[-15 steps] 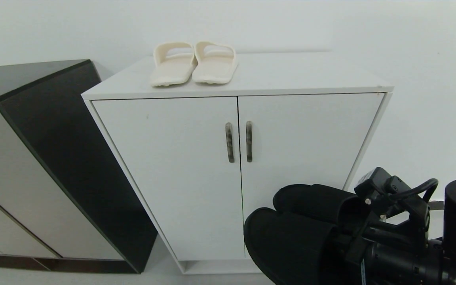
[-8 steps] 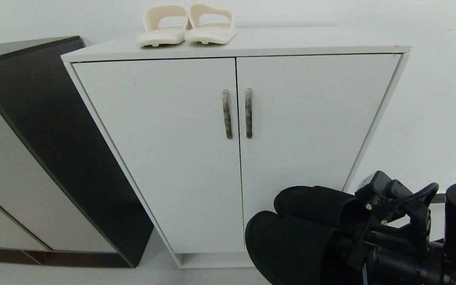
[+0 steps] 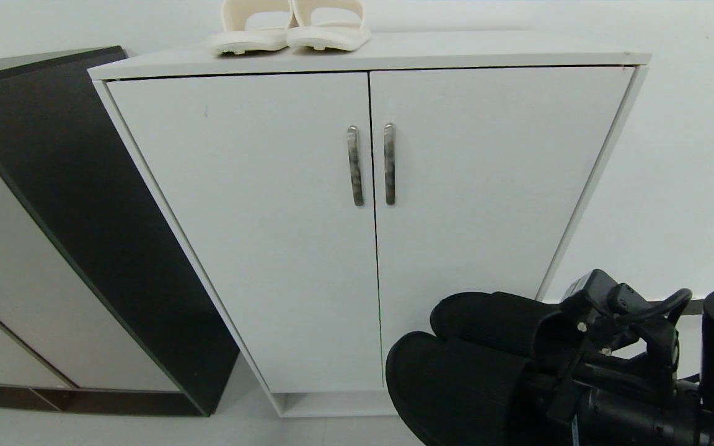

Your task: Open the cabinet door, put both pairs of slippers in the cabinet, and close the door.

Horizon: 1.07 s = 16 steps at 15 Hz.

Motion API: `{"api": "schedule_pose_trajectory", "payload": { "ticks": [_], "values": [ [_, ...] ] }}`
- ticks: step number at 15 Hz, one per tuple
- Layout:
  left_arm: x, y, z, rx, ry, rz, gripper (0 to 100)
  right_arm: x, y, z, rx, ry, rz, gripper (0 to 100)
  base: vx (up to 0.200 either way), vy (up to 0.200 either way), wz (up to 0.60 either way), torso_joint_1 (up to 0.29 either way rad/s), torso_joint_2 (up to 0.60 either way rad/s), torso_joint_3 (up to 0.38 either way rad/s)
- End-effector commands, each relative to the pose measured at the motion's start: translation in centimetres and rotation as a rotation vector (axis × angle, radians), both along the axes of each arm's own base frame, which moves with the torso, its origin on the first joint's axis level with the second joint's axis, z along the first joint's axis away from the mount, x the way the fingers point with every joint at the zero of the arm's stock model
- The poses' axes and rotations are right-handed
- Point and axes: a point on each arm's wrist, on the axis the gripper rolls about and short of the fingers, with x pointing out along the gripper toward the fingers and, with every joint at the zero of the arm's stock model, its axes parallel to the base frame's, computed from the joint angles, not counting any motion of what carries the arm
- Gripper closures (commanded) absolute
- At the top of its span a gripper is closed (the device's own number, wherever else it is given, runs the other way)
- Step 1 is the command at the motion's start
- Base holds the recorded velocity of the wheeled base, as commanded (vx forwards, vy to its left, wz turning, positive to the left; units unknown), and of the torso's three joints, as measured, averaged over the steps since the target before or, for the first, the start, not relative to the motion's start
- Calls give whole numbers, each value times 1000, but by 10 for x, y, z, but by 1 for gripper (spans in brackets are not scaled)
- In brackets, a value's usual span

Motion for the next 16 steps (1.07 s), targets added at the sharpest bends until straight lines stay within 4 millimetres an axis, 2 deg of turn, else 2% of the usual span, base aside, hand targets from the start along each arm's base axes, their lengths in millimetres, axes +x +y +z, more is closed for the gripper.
{"api": "schedule_pose_trajectory", "payload": {
  "ticks": [1, 2, 3, 9, 13, 16],
  "values": [
    [48, -3, 32, -8, 86, -91, 0, 0, 0, -1, -2, 2, 0, 100, 0, 0, 0, 0, 0, 0],
    [69, -7, 39, -3, 91, -135, 0, 0, 0, -1, -4, 2, 0, 100, 0, 0, 0, 0, 0, 0],
    [79, -12, 45, -1, 85, -180, 0, 0, 0, -1, -3, 3, 1, 100, 0, 0, 0, 0, 0, 0],
    [106, -50, 90, 43, 14, -451, 0, -1, 0, 0, -16, -17, 17, 100, 0, 0, 0, 0, 0, 0],
    [127, -85, 103, 52, 45, -590, 0, 5, 7, 0, -8, -13, 9, 100, 0, 0, 0, 0, 0, 0],
    [150, -122, 111, 41, 29, -638, 0, 6, 9, 3, 18, -37, 8, 100, 0, 0, 0, 0, 0, 0]
  ]
}}
